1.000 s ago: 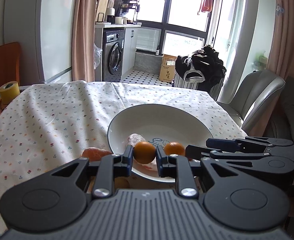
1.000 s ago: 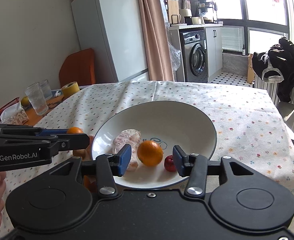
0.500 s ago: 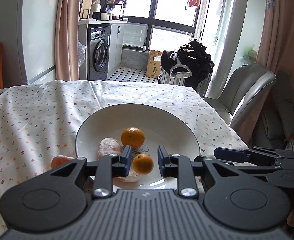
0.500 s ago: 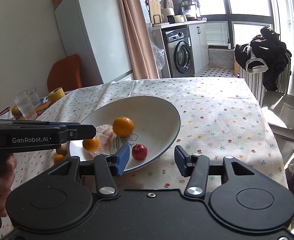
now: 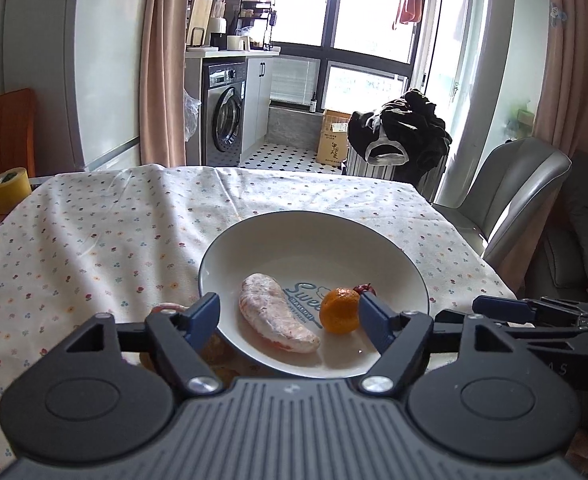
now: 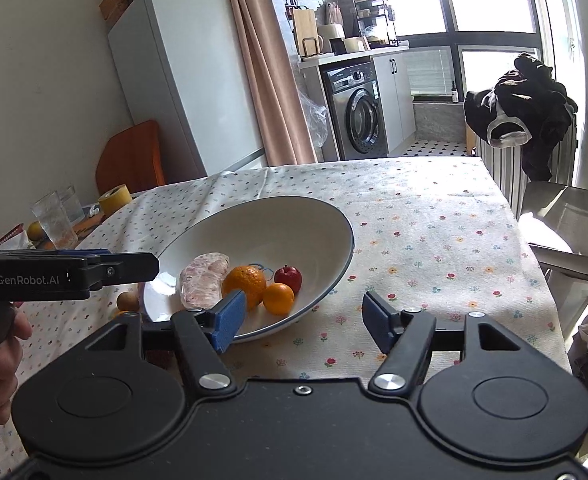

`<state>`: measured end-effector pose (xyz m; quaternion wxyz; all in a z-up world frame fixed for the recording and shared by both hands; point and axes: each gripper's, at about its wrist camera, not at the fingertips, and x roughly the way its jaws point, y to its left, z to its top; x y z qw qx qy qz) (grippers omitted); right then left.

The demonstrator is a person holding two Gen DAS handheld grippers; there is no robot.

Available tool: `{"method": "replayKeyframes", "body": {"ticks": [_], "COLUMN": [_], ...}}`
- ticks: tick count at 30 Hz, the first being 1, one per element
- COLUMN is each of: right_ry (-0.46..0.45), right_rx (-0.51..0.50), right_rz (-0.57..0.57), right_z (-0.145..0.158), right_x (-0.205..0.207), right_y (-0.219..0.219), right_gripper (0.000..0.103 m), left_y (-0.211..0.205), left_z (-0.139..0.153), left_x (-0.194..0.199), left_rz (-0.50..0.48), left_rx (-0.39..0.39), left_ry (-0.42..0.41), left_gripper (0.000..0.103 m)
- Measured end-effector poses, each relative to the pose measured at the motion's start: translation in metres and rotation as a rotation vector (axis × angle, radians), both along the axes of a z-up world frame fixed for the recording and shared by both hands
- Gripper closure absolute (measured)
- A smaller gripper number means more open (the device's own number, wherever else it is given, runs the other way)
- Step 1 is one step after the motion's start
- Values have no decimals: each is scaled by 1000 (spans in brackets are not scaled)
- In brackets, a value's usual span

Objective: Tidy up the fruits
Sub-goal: 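Withdraw both tools from the bowl back over the remaining fruit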

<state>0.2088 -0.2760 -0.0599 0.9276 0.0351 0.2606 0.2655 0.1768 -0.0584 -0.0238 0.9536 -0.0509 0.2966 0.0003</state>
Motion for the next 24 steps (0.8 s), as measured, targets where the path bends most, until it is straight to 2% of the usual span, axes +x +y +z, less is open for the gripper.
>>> {"method": "replayKeyframes", "body": {"ticks": [5, 9, 24], "right_ry": [-15, -9, -10], "right_rx": [7, 11, -16], "right_rz": [9, 16, 56], "right_z": [4, 6, 11], "right_x": [-6, -8, -30], "right_y": [2, 4, 18], "right_gripper": [22, 18, 0], "left_y": [5, 10, 45], "left_z": [-1, -5, -16], "left_x": [-12, -21, -55], "left_rz": [16, 16, 88], "left_rx": [-3, -1, -55], "left_ry": [-5, 0, 3], "left_gripper": [22, 19, 19]}}
